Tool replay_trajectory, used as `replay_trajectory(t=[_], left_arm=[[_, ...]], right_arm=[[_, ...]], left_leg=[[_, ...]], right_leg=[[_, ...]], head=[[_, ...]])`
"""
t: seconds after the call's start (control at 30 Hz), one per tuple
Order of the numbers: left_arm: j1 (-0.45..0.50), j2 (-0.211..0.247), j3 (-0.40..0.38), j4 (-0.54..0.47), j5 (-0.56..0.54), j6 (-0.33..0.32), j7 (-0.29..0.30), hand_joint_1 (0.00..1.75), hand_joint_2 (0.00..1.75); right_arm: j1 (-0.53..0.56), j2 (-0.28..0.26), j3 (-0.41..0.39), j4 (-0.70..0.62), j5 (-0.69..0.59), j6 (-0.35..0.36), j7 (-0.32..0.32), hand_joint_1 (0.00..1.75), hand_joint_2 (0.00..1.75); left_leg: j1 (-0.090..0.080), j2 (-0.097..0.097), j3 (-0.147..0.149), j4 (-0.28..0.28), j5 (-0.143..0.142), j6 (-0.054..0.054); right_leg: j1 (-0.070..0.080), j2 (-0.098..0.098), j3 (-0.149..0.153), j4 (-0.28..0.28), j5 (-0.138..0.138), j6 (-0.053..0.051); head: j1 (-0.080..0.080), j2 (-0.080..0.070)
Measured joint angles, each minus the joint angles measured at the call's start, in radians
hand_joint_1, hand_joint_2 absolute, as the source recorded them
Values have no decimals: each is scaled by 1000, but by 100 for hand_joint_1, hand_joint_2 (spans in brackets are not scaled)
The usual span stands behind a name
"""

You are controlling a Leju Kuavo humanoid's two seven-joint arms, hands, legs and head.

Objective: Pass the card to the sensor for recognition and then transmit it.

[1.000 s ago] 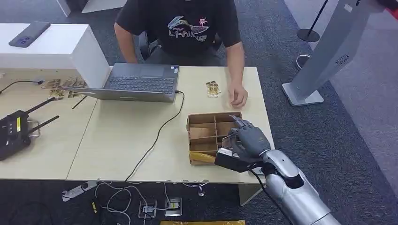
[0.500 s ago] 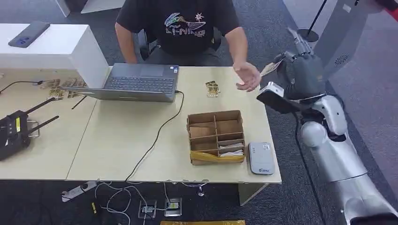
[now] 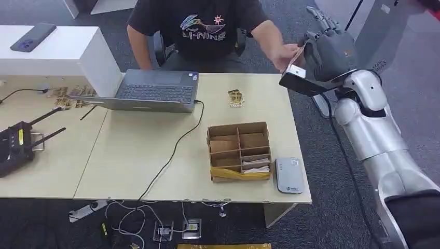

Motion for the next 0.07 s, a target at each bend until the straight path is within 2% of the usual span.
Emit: replay_trajectory(t=[0.07], left_arm=[[0,0,0,0,9,1,0,0,0]], right_arm=[[-33,26,27,79,22,0,1,175,175]], left_leg=[[0,0,0,0,0,0]], right_leg=[[0,0,0,0,0,0]], head=[[0,0]])
